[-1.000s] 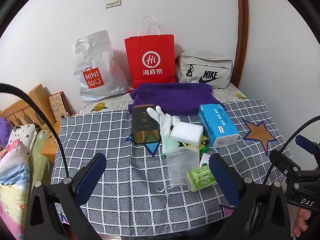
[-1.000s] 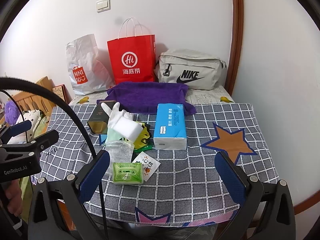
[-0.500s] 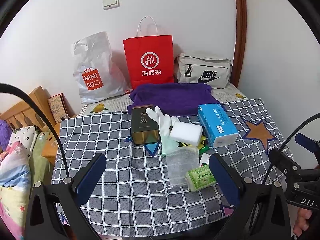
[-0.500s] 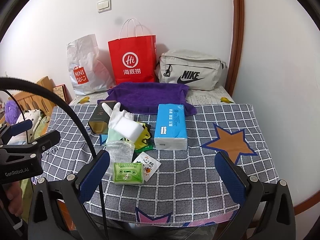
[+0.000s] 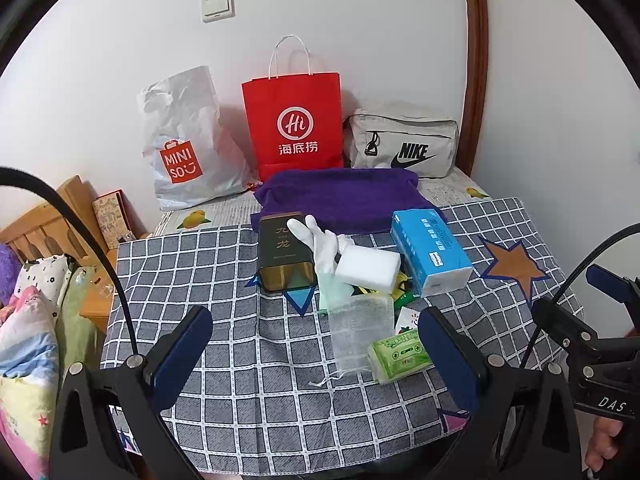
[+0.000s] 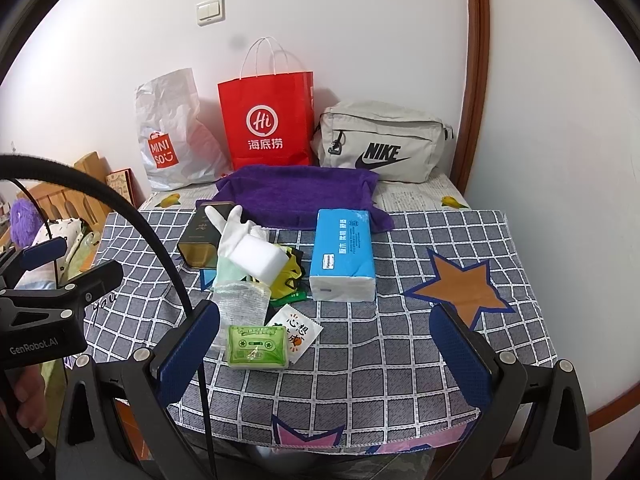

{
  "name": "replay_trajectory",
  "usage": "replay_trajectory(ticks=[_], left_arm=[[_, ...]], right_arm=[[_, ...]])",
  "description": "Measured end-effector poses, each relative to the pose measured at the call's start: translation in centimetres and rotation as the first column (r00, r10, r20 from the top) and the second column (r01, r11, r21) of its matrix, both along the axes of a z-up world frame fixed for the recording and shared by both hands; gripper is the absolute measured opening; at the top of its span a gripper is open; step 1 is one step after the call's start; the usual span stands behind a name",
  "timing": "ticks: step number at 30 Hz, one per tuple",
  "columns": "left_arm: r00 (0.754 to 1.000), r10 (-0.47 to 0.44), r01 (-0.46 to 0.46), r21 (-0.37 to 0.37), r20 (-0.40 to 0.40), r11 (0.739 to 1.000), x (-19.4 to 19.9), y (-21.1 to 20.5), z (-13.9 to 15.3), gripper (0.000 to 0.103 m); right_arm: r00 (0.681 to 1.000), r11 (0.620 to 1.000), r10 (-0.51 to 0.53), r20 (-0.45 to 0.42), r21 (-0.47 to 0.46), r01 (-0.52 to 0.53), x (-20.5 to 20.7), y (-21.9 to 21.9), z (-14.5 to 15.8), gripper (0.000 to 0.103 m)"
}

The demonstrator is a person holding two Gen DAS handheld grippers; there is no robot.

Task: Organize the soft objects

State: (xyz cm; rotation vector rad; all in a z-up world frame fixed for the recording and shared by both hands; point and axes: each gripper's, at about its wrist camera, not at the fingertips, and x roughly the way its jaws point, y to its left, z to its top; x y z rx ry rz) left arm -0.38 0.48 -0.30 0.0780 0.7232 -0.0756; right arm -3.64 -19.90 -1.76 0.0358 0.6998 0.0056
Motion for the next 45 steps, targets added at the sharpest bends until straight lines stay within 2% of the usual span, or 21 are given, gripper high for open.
replay_trajectory(ticks=[7, 12, 18, 22, 25, 33, 39, 45], left_arm=[[1.0, 0.0, 0.0, -0.006, -0.009, 1.0, 0.3, -0.1, -0.3, 0.103], [0.999, -0.029, 0.028, -0.054, -0.027, 0.998, 0.7, 0.4, -0.7, 0.103], [0.999, -0.032, 0.031, -0.027, -0.03, 0.999, 1.2, 0.2, -1.6, 0.103], [0.999, -0.015, 0.015, -0.008, -0.044, 1.0, 2.1, 0.5, -2.7, 0.103], [0.997, -0.004, 0.002, -0.024, -0.074, 1.0, 3.0, 1.3, -3.7, 0.103], [0.988, 0.065, -0.073, -0.056, -0.14, 0.996, 5.0, 4.3, -6.3, 0.103], [0.981, 0.098, -0.11, -0.063, -0.17, 0.992, 6.0, 5.8, -7.7, 0.103], [0.975, 0.073, -0.091, -0.075, -0.208, 0.993, 7.0, 6.1, -9.5, 0.103]], right_arm=[[1.0, 1.0, 0.01, 0.024, 0.016, -0.01, 0.1, -0.2, -0.2, 0.103], [0.999, 1.0, 0.022, 0.027, -0.013, -0.022, 0.3, -0.2, -0.6, 0.103], [0.999, 0.998, 0.048, 0.0, 0.031, -0.048, 1.4, -0.6, -1.9, 0.103], [0.997, 0.997, 0.062, -0.042, 0.037, -0.061, 2.6, -0.4, -3.7, 0.103], [0.993, 0.995, 0.093, -0.072, 0.046, -0.09, 3.5, 0.1, -5.2, 0.103], [0.961, 0.979, 0.197, -0.194, 0.087, -0.184, 6.7, 3.2, -11.2, 0.103], [0.94, 0.972, 0.219, -0.26, 0.147, -0.186, 8.3, 4.7, -14.5, 0.103], [0.933, 0.974, 0.211, -0.292, 0.149, -0.173, 9.5, 6.2, -16.8, 0.103]])
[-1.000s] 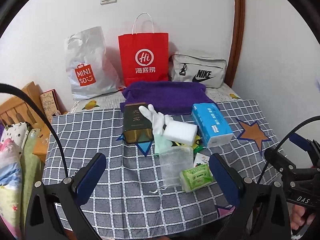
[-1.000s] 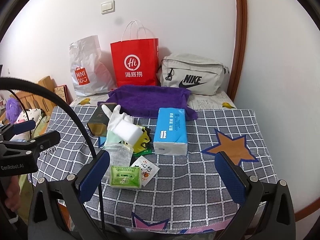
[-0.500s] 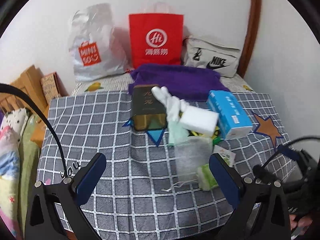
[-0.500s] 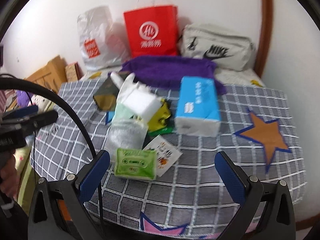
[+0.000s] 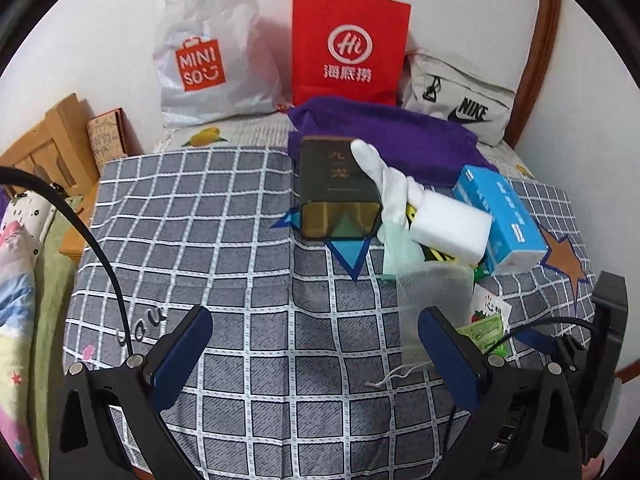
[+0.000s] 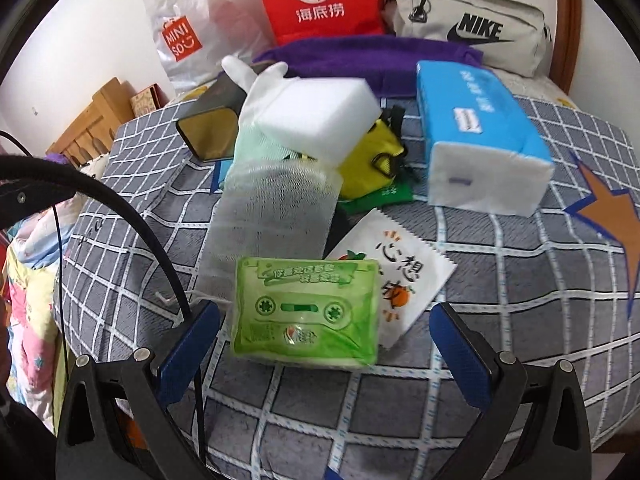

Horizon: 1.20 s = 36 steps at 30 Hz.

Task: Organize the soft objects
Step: 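Grasp the green wet-wipe pack with the right tool while the left tool grasps the white sponge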

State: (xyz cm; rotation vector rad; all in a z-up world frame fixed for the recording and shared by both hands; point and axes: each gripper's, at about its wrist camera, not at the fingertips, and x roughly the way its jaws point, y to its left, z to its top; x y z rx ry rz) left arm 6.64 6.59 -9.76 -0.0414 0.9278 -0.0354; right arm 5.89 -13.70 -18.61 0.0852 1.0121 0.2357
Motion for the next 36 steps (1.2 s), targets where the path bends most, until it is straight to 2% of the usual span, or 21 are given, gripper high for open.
replay_trajectory(ticks=[5, 6, 7, 12, 18, 20, 24, 27, 36], left_arm=[[0.999, -0.02, 0.02, -0.001, -0.034, 1.0, 0.9, -0.1, -1.4, 0.103], [0.999, -0.021, 0.021, 0.0, -0.04, 1.0, 1.1, 0.0, -1.6, 0.103], [0.999, -0.019, 0.019, 0.0, -0.049, 1.0, 1.3, 0.1, -1.9, 0.103], [0.998, -0.018, 0.018, -0.008, -0.062, 1.0, 2.4, 0.1, -2.5, 0.103], [0.993, -0.098, 0.098, -0.007, -0.066, 0.995, 3.9, -2.1, -2.2, 0.103], [0.986, -0.153, 0.151, -0.032, -0.061, 0.988, 4.6, -3.4, -1.9, 0.103], [0.957, -0.288, 0.284, -0.107, -0.025, 0.953, 6.2, -6.5, -1.1, 0.103], [0.938, -0.347, 0.343, -0.115, -0.014, 0.932, 7.5, -8.4, -1.0, 0.103], [0.922, -0.376, 0.37, -0.079, -0.086, 0.926, 11.2, -11.1, -3.2, 0.103]], right_arm=[[1.0, 0.998, 0.007, -0.002, -0.069, -0.007, 0.6, 1.2, -1.5, 0.1], [1.0, 0.996, 0.006, 0.026, -0.092, -0.004, 0.5, 1.3, -1.4, 0.09], [0.998, 0.995, 0.004, 0.056, -0.096, 0.001, 0.3, 1.1, -1.1, 0.074], [0.999, 1.0, -0.025, 0.022, 0.013, 0.025, 0.9, -1.4, 0.1, 0.074], [0.997, 0.996, -0.06, 0.041, -0.06, 0.062, 1.3, -3.6, 1.7, 0.074], [0.996, 0.995, -0.074, 0.048, -0.07, 0.077, 1.3, -4.6, 2.3, 0.074], [0.992, 0.992, -0.105, 0.066, -0.062, 0.109, 1.2, -7.1, 3.4, 0.074], [0.989, 0.988, -0.125, 0.084, -0.079, 0.132, 1.3, -8.6, 4.1, 0.074], [0.979, 0.976, -0.188, 0.074, -0.093, 0.195, 2.5, -12.2, 4.7, 0.074]])
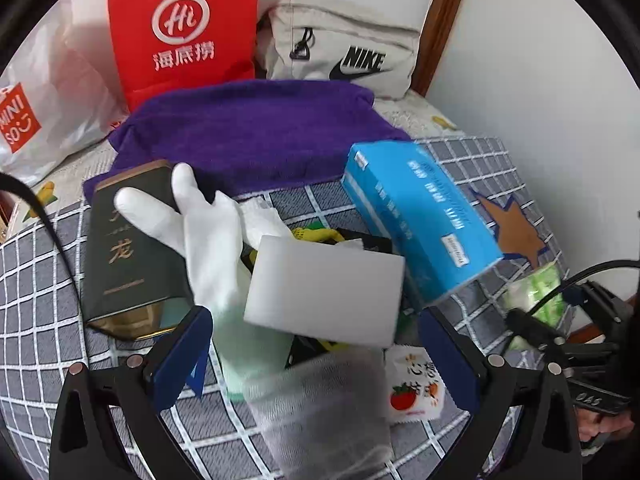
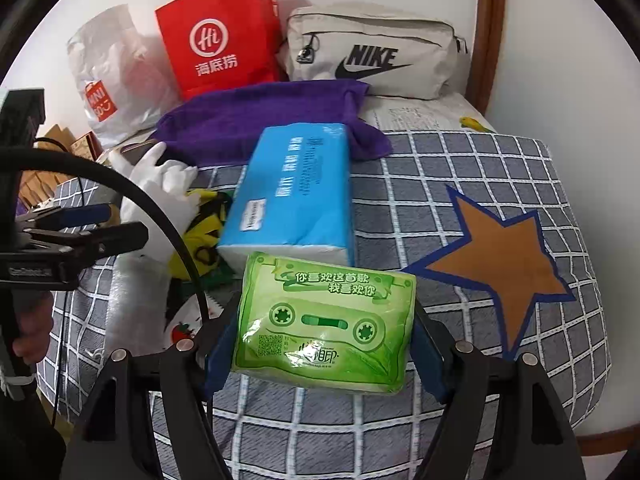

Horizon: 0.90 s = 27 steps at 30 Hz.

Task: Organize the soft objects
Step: 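Grasp the green wet-wipe pack with the right tool while the left tool grasps the white sponge, then carry the green pack onto the purple towel with the right tool while the left tool carries the sponge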

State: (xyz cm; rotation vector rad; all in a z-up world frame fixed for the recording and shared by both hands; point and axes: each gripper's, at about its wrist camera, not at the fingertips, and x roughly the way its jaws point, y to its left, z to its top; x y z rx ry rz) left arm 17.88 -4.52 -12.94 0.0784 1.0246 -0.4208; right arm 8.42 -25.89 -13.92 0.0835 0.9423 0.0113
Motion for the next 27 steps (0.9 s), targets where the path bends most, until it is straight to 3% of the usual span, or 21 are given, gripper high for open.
replay_trajectory(ticks=[5, 9, 10, 11, 12, 19, 27], left_arm=[[0.999, -0.001, 0.002, 0.01, -0.053, 1.0, 1.3, -0.1, -1.6, 0.103], [0.998, 0.008, -0.011, -0.046, -0.056, 0.999, 2.0, 0.2, -1.6, 0.103], [0.998, 0.01, -0.014, -0.069, -0.058, 0.998, 2.1, 0.3, -1.6, 0.099], [0.998, 0.01, -0.014, -0.082, -0.058, 0.997, 2.2, 0.4, -1.5, 0.085], [0.998, 0.005, -0.01, -0.093, -0.056, 0.996, 2.3, 0.4, -1.4, 0.083], [0.997, 0.01, -0.022, -0.164, -0.073, 0.986, 2.1, 1.5, 0.0, 0.081], [0.999, 0.033, -0.037, -0.145, -0.032, 0.989, 1.9, 2.6, 2.6, 0.081]], right_arm=[[1.0, 1.0, -0.008, -0.023, 0.005, 0.008, 1.0, -0.6, -0.3, 0.075], [1.0, 1.0, 0.0, -0.03, 0.008, 0.0, 1.8, -0.6, -0.1, 0.074], [1.0, 1.0, 0.002, -0.029, 0.007, -0.002, 2.0, -0.5, 0.0, 0.075], [1.0, 1.0, 0.002, -0.024, 0.008, -0.002, 2.1, -0.5, 0.2, 0.075], [1.0, 1.0, 0.004, -0.019, 0.011, -0.004, 2.1, -0.5, 0.5, 0.074], [0.999, 0.999, 0.04, 0.011, 0.036, -0.041, 2.6, -0.6, 2.4, 0.075], [0.997, 0.996, 0.065, 0.048, 0.064, -0.068, 5.1, -0.3, 4.3, 0.075]])
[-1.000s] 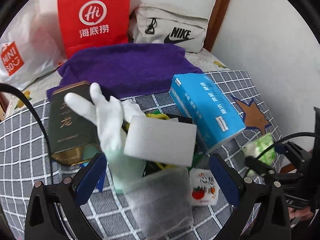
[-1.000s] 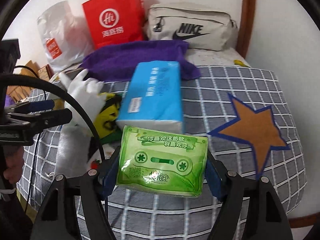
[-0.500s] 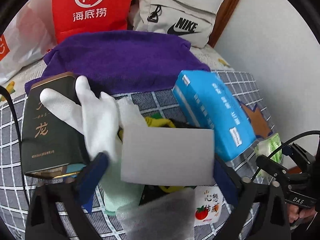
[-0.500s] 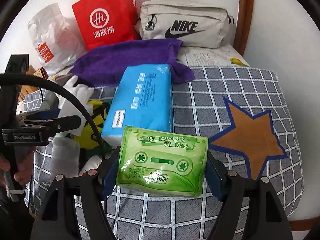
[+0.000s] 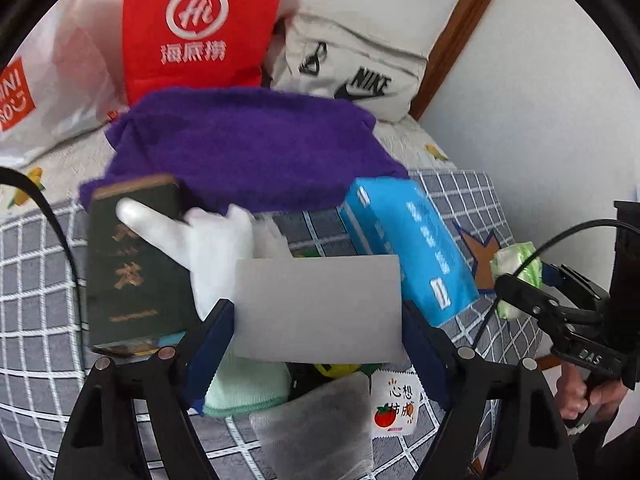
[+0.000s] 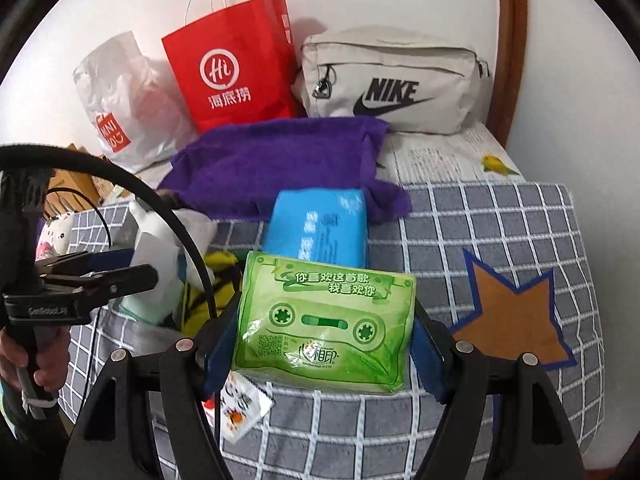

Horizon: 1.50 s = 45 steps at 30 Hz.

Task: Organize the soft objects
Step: 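Carry the green pack onto the purple towel with the right tool while the left tool carries the sponge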

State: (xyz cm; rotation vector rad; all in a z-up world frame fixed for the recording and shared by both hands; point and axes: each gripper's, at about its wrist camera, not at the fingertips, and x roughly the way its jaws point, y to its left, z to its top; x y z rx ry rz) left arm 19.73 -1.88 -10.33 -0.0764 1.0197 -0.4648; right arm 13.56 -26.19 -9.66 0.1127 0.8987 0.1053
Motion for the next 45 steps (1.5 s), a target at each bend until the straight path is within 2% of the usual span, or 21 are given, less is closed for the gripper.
replay_trajectory(ticks=[9, 16, 22, 27, 30, 34, 40, 45], left_arm=[[0.994, 0.053, -0.057, 0.036, 0.099, 0.998, 0.9, 2.1, 4.3, 0.081], [0.985, 0.093, -0.105, 0.074, 0.148, 0.992, 3.2, 3.5, 6.4, 0.081], [0.977, 0.13, -0.151, 0.122, 0.168, 0.981, 6.4, 3.4, 6.8, 0.081], [0.978, 0.13, -0.157, 0.163, 0.165, 0.974, 9.5, 3.0, 6.0, 0.081], [0.979, 0.137, -0.163, 0.175, 0.15, 0.971, 11.5, 3.2, 5.2, 0.081], [0.979, 0.155, -0.179, 0.197, 0.133, 0.964, 13.2, 3.7, 3.9, 0.081], [0.981, 0.166, -0.181, 0.173, 0.097, 0.968, 14.9, 5.0, 2.1, 0.081], [0.981, 0.181, -0.191, 0.17, 0.075, 0.967, 16.1, 5.8, 0.8, 0.081]], right_arm=[[0.999, 0.999, 0.038, 0.036, 0.022, -0.039, 3.2, 0.8, 1.6, 0.075], [0.997, 0.998, 0.055, 0.054, 0.019, -0.056, 6.4, 1.1, 2.8, 0.075], [0.995, 0.996, 0.078, 0.066, 0.028, -0.08, 10.3, 1.1, 3.6, 0.075], [0.995, 0.995, 0.089, 0.052, 0.049, -0.091, 14.2, 1.2, 3.4, 0.075], [0.994, 0.991, 0.106, 0.036, 0.073, -0.108, 17.2, 1.5, 2.6, 0.075], [0.996, 0.996, 0.09, -0.02, 0.029, -0.09, 21.5, 2.1, 0.5, 0.075], [0.988, 0.995, 0.087, -0.131, -0.044, -0.094, 27.5, 2.1, -3.6, 0.075], [0.973, 0.995, 0.082, -0.214, -0.035, -0.092, 30.3, 2.4, -6.4, 0.075]])
